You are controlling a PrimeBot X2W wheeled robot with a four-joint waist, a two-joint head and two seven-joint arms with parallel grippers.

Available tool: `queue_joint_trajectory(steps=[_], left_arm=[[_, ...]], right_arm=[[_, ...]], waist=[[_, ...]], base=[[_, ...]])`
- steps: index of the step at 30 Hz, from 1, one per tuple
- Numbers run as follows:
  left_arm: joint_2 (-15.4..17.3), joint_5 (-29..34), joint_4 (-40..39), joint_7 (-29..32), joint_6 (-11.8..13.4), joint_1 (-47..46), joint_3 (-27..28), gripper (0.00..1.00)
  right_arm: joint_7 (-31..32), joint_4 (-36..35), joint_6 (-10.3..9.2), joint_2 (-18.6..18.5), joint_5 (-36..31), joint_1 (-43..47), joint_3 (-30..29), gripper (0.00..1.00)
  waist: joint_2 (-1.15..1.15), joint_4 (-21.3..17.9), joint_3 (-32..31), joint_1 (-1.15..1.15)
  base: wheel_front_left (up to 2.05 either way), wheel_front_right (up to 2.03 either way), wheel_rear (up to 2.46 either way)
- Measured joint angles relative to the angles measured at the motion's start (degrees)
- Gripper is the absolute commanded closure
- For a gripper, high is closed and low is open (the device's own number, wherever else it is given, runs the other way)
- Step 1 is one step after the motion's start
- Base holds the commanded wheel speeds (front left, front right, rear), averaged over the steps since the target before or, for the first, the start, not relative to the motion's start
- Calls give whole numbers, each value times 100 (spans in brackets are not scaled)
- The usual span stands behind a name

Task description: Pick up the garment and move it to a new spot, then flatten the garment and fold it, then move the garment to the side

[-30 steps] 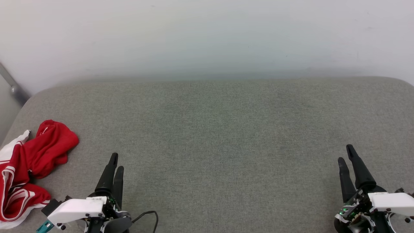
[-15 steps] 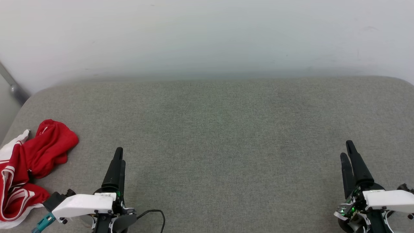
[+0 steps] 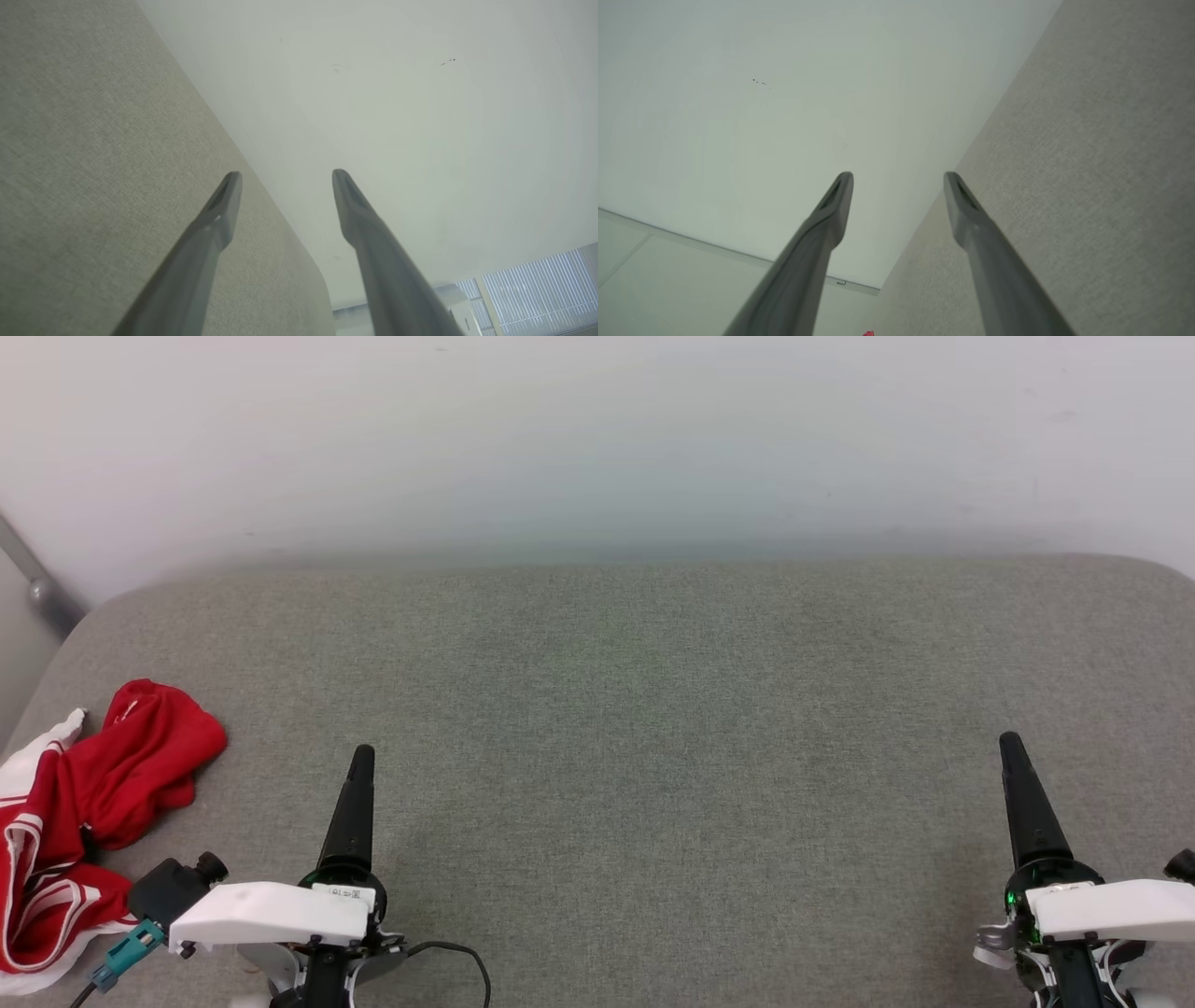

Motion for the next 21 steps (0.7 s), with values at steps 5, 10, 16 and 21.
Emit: queue_joint_trajectory(steps=[5,10,16,21], left_arm=[[1,416,-40,-101,0,-2,-21,0],[1,958,-74,-193,0,-2,-67,0],[2,1694,-74,-311,1,-2,-131,0],[2,2319,-58,-389,41,-2,-181,0]], right_arm=[[-103,-81,0,0,-481,4,16,0],[-204,-144,0,0,-1055,22,26,0],[-303,-159,0,0,-1782,60,15,0],[-398,-187,0,0,-2474,98,2,0]], waist=[[0,9,-8,0],[0,21,-18,0],[0,26,-28,0],[0,28,-22,0]], base=[[0,0,0],[0,0,0],[0,0,0],[0,0,0]])
